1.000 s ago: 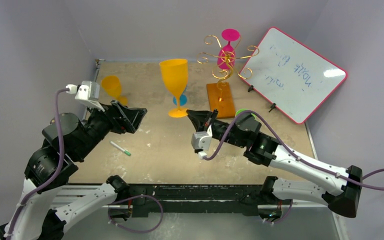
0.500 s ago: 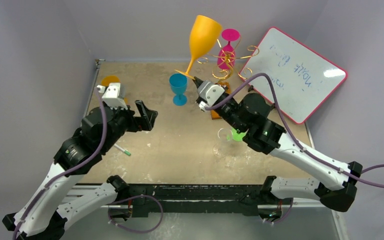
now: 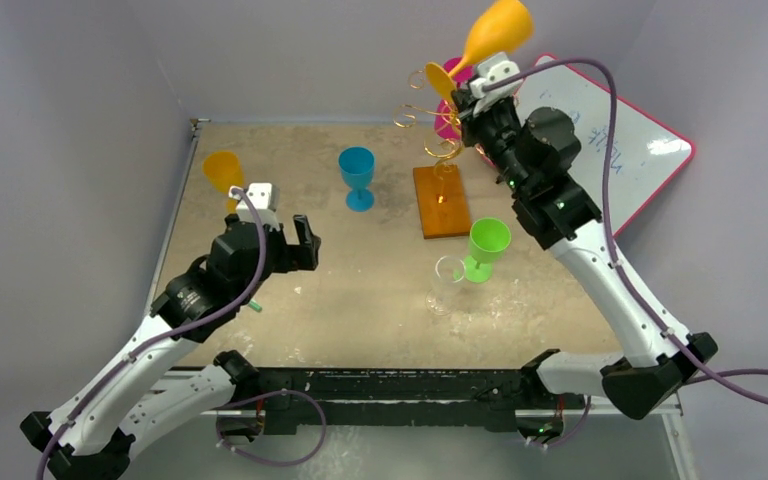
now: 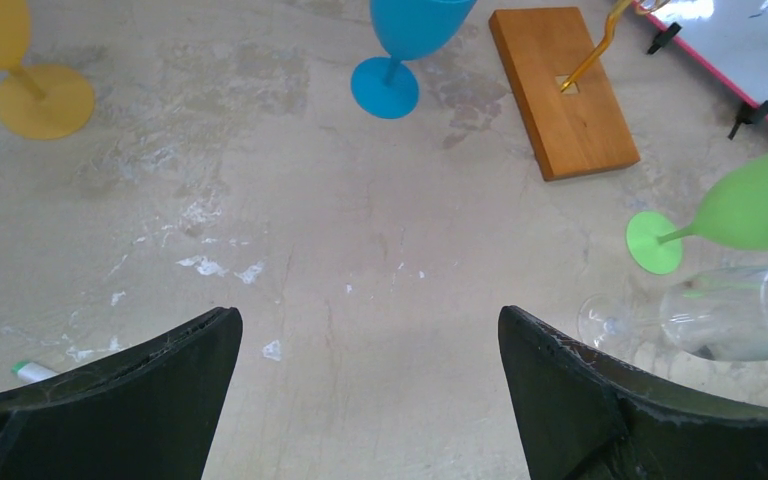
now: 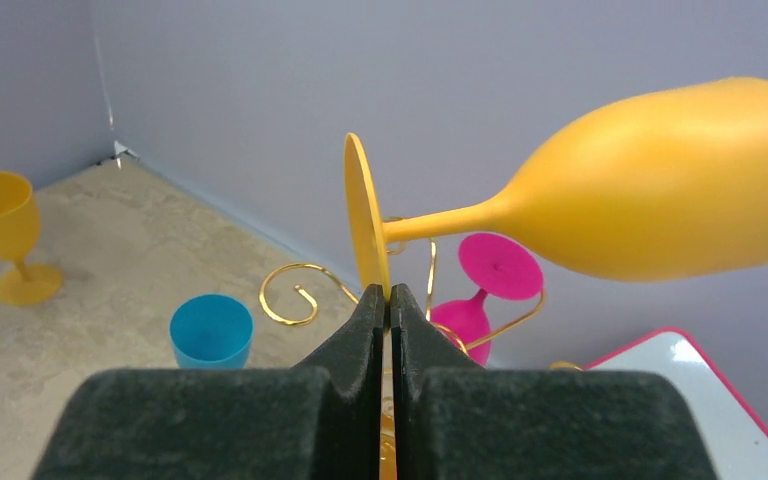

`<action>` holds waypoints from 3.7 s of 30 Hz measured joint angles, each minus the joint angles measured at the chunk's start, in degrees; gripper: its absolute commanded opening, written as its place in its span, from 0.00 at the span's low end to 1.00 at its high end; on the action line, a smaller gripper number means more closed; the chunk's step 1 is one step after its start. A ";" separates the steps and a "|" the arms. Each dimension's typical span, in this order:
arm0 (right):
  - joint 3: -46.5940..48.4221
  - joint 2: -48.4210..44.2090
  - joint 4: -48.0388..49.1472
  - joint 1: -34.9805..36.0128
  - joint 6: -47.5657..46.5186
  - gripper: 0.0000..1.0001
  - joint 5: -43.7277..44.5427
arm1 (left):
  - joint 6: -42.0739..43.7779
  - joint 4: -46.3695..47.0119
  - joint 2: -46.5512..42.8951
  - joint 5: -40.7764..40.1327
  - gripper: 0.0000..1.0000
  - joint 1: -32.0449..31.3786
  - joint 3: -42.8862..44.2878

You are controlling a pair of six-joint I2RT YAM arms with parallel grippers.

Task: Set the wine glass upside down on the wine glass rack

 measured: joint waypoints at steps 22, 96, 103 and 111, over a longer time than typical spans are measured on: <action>10.16 11.58 -4.31 -24.37 34.62 0.00 -5.75 | 1.84 3.30 2.29 -0.85 1.00 0.00 -4.96; 1.84 17.44 -1.64 -33.42 66.38 0.00 -27.19 | 2.25 3.52 1.31 -0.37 1.00 0.00 -5.70; 0.63 16.04 -2.19 -33.42 65.96 0.00 -27.10 | 2.25 3.52 1.31 -0.37 1.00 0.00 -5.70; -0.74 12.85 -3.61 -33.59 65.79 0.00 -26.95 | 2.25 3.52 1.31 -0.37 1.00 0.00 -5.70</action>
